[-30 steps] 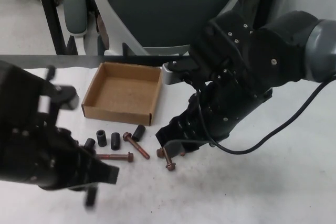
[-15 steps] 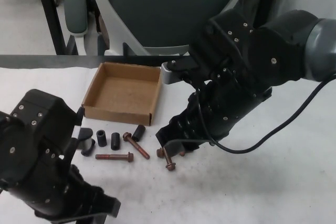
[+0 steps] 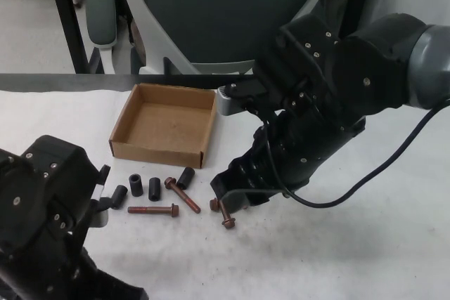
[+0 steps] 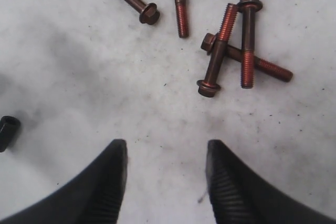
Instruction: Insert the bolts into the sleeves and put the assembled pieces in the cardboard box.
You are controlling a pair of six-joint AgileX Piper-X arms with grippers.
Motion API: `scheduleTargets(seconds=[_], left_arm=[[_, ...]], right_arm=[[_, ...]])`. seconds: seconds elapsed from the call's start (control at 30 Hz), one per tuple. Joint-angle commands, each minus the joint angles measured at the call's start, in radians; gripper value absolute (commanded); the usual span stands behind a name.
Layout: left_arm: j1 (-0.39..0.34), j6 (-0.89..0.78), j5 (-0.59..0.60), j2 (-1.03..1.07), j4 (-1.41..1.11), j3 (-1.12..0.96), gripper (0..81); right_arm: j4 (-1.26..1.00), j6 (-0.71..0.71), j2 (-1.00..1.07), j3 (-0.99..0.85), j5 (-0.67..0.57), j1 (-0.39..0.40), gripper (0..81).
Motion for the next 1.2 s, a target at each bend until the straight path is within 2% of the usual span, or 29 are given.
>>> scheduleTargets(seconds=[0.0,0.33,0.7,0.83,1.0,1.17], left_arm=[[0.001,-0.065,0.026,0.002,0.010,-0.001,50.1],[0.001,-0.197,0.027,0.002,-0.020,0.007,50.1],[-0.003,-0.348,0.012,0.002,-0.140,0.142,50.1],[-0.042,-0.394,0.012,0.002,-0.204,0.142,50.0],[-0.124,-0.422,-0.020,0.002,-0.302,0.142,50.0],[-0.176,-0.282,-0.119,0.002,-0.292,0.142,50.0]], right_arm=[[0.005,-0.010,-0.004,-0.010,-0.002,-0.003,44.7],[0.015,-0.047,-0.004,-0.010,-0.002,-0.003,44.7],[0.019,-0.070,-0.004,-0.010,-0.002,-0.003,44.7],[0.019,-0.070,-0.004,-0.010,-0.002,-0.003,44.7],[0.024,-0.070,-0.004,-0.010,-0.002,-0.003,44.7],[0.039,-0.070,-0.004,-0.010,-0.002,-0.003,44.7]])
